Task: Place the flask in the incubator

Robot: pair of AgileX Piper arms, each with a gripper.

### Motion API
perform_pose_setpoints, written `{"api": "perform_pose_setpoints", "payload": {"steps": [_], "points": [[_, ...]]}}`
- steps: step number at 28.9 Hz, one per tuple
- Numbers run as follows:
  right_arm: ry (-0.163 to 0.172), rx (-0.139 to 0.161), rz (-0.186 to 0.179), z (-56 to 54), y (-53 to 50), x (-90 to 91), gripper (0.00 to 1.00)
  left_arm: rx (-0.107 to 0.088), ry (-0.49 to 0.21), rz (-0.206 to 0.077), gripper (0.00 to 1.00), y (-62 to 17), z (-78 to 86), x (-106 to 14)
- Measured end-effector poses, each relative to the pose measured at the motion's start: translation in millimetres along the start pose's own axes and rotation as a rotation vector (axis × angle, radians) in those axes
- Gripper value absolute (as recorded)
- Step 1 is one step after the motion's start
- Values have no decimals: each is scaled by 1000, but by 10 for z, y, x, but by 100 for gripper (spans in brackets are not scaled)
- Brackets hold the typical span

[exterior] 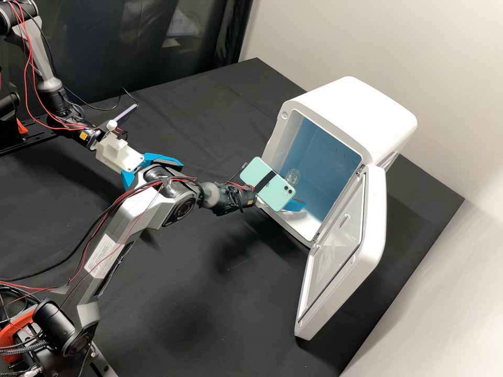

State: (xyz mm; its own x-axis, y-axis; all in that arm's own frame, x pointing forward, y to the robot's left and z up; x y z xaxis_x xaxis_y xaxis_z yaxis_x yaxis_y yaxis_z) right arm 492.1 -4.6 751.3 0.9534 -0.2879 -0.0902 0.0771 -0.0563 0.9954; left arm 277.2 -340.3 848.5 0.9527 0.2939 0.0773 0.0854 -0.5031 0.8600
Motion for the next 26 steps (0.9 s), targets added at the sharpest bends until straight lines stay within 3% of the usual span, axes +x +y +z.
{"api": "perform_pose_setpoints", "payload": {"steps": [4, 8, 10, 15, 22, 26], "points": [[7, -9, -1, 23, -21, -15, 100, 0, 0, 0, 100, 0, 0, 0], [10, 12, -4, 35, -10, -55, 100, 0, 0, 0, 100, 0, 0, 0], [11, 39, -7, 42, 27, -104, 100, 0, 0, 0, 100, 0, 0, 0], [6, 44, -33, 113, 68, -246, 100, 0, 0, 0, 100, 0, 0, 0], [12, 65, -5, 247, 191, -432, 100, 0, 0, 0, 100, 0, 0, 0], [20, 46, 6, 312, 223, -503, 100, 0, 0, 0, 100, 0, 0, 0]]}}
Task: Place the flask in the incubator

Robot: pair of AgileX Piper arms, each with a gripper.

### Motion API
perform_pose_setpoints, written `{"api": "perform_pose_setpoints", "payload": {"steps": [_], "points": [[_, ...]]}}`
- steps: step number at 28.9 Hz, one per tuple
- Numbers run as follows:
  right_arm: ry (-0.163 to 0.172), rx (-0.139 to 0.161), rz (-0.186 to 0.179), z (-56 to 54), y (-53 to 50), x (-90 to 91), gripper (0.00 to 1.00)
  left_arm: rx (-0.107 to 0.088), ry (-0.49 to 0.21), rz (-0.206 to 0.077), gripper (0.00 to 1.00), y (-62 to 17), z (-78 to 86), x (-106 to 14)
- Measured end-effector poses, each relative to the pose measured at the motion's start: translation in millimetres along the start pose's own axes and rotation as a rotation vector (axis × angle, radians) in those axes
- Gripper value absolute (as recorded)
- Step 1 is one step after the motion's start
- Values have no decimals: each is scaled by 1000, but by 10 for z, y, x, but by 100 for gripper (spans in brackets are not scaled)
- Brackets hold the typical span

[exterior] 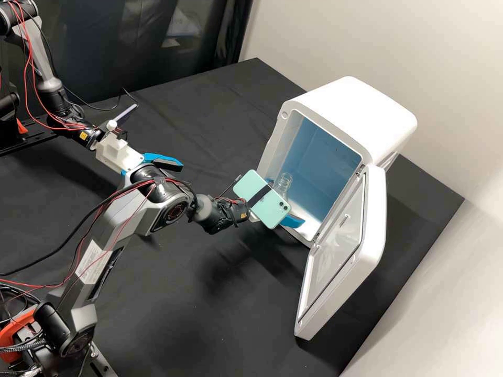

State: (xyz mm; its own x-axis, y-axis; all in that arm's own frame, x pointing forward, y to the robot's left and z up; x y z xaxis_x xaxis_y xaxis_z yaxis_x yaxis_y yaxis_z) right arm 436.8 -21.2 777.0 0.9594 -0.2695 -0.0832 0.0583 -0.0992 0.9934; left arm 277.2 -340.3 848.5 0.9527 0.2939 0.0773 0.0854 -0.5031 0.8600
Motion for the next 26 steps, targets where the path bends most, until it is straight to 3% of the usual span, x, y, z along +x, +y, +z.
{"api": "perform_pose_setpoints", "payload": {"steps": [14, 26], "points": [[0, -9, 10, 47, 36, -6, 100, 0, 0, 0, 100, 0, 0, 0], [-6, -21, 78, 154, 237, 118, 100, 0, 0, 0, 100, 0, 0, 0]]}}
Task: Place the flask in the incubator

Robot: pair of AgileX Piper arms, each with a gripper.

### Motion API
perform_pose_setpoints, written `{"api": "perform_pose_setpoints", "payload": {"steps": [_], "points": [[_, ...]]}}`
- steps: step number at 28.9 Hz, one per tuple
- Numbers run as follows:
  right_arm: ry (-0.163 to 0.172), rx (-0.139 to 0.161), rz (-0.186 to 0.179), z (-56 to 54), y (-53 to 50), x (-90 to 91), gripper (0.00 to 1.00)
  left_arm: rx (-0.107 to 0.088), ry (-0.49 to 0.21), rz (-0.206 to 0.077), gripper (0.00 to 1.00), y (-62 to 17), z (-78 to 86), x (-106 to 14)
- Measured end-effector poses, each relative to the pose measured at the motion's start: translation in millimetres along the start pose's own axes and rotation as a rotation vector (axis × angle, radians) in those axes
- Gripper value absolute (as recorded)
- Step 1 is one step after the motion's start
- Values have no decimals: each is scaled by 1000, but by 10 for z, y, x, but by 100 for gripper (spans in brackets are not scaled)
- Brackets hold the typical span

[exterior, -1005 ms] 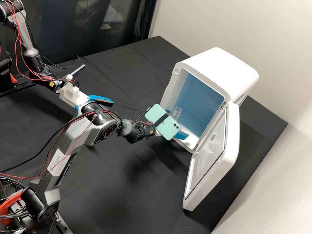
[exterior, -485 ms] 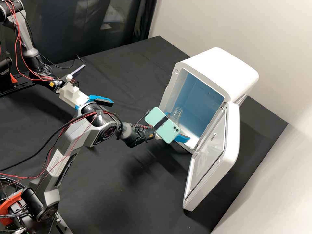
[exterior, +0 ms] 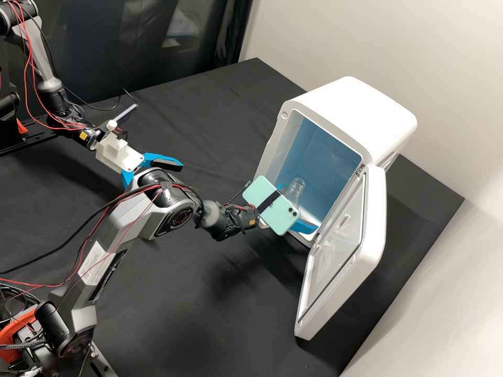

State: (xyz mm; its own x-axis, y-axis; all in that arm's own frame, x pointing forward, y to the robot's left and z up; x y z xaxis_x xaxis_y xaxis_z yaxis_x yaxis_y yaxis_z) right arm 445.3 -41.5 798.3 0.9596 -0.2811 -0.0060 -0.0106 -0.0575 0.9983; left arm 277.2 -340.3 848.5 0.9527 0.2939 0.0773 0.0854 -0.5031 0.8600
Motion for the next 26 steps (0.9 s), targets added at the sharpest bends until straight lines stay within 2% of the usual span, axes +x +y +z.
{"api": "perform_pose_setpoints", "payload": {"steps": [2, 8, 14, 18, 20, 23, 26], "points": [[11, -11, 2, -12, 11, 29, 100, 0, -1, 0, 100, -1, 4, 0], [28, -16, 9, -75, 39, 134, 100, 1, -9, -2, 100, -6, 30, 2], [42, -9, 20, -164, 89, 211, 100, 1, -7, -1, 100, -6, 31, 3], [50, -5, 42, -242, 110, 263, 100, 1, -7, -1, 100, -6, 31, 3], [52, -10, 45, -265, 91, 290, 100, 1, -8, -2, 100, -7, 34, 3], [44, 3, 46, -305, 92, 311, 100, 1, -10, -2, 100, -8, 39, 3], [58, -17, 44, -378, 97, 349, 100, 1, -10, -2, 100, -9, 44, 4]]}}
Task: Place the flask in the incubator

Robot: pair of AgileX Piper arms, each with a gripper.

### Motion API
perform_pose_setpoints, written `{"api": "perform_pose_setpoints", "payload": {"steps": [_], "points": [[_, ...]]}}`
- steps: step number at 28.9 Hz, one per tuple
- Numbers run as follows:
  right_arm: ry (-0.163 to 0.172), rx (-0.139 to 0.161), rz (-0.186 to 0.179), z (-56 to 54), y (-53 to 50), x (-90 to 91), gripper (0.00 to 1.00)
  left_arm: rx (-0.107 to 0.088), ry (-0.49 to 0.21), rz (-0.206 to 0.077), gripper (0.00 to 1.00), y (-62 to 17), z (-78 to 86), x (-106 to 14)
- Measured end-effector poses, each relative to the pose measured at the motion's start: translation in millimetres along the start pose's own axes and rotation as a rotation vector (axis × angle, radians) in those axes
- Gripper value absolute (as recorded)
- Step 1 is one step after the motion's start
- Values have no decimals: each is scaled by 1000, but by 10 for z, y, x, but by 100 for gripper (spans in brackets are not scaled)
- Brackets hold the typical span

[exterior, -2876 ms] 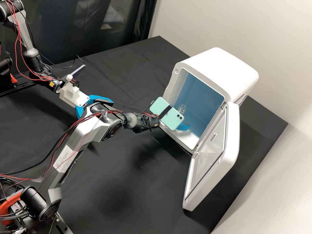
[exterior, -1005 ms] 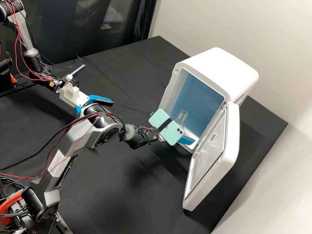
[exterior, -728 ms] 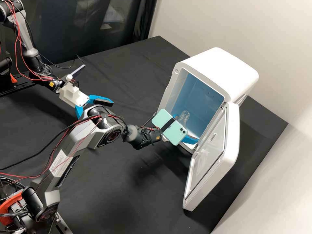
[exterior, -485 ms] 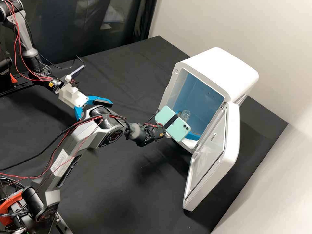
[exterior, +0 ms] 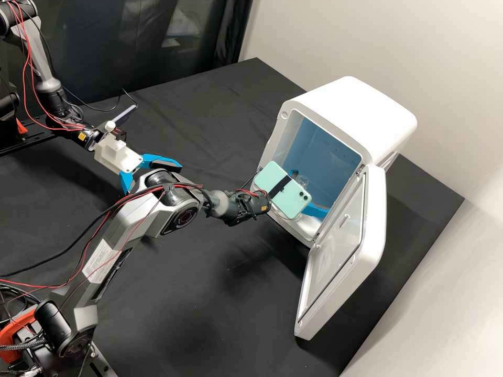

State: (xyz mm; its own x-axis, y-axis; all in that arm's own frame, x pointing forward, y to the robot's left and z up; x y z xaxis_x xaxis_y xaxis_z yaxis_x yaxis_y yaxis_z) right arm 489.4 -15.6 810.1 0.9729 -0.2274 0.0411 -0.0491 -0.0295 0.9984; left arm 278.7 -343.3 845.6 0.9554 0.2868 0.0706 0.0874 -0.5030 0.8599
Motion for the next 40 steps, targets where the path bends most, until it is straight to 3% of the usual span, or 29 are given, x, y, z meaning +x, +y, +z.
{"api": "perform_pose_setpoints", "payload": {"steps": [3, 6, 11, 16, 21, 30, 34, 40], "points": [[14, -11, 8, -53, -11, 39, 100, 1, -4, -1, 100, -3, 12, 1], [12, -4, 3, -75, -54, 81, 100, 1, -4, -1, 100, -3, 12, 1], [5, -20, -5, -103, -103, 137, 100, 1, -4, -1, 100, -3, 12, 1], [-1, 1, -16, -150, -121, 161, 100, 1, -6, -1, 100, -4, 18, 1], [0, 2, -16, -155, -116, 164, 100, 3, -5, 0, 100, -2, 16, 17], [-5, 5, -59, -61, -211, 72, 100, 1, -2, -14, 100, -42, 7, 28], [-11, 26, -59, -26, -224, 19, 100, 1, -2, -14, 100, -42, 7, 28], [-5, 56, -29, 5, -122, -47, 100, 1, -2, -14, 100, -42, 7, 28]]}}
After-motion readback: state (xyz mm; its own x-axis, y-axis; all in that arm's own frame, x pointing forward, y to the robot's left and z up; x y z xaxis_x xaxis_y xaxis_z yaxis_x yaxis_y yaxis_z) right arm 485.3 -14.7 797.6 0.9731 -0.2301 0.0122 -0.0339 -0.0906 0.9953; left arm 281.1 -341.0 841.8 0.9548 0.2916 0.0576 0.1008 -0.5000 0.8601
